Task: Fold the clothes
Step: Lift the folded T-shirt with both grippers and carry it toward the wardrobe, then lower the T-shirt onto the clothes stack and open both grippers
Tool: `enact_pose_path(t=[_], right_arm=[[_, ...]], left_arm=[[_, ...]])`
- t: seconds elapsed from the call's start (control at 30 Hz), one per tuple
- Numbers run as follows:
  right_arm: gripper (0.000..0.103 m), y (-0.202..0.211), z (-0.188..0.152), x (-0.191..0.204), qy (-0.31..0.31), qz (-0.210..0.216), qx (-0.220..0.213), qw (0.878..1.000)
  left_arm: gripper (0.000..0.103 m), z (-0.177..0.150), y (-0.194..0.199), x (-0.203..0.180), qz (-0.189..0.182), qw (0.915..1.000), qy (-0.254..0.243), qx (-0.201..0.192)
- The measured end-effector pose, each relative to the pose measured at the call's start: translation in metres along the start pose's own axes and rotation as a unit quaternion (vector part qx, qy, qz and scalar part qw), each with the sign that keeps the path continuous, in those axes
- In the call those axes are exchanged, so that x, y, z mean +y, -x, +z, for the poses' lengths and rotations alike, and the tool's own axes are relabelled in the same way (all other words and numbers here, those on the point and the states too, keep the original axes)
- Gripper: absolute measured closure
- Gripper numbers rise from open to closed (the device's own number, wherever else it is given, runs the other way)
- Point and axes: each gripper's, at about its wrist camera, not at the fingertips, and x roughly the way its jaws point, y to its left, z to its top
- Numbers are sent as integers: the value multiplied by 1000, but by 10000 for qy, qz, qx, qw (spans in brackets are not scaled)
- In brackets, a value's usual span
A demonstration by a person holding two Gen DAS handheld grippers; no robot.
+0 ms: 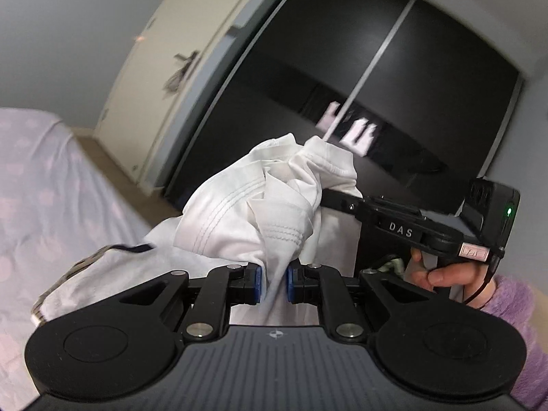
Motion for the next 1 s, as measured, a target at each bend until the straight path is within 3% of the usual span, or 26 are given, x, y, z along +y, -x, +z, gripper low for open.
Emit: enact_pose_path(t=[0.2,0.5,0.67,0.73,0.9,1.0], right_arm=[[93,-104,-9,10,61,351,479,9982],[93,-242,-24,19,96,876,1450,9855],[92,-283,-48,20,-139,993,1881,9770],[86,-297,-57,18,-260,963,1979,9751],[71,-304,-68,9,-785,582,1882,9773],[68,-290,-66,-4,-1072,282,1671,9797]], left_arm=[[92,7,-37,61,638,9973,212,297],[89,-4,-59,143,1209,9872,662,803],[89,-23,-65,176,1423,9786,938,1149],[89,-27,-65,185,1441,9766,1065,1191],[69,-33,-49,202,1553,9733,1331,1045],[69,-30,-27,206,1856,9682,1463,820]])
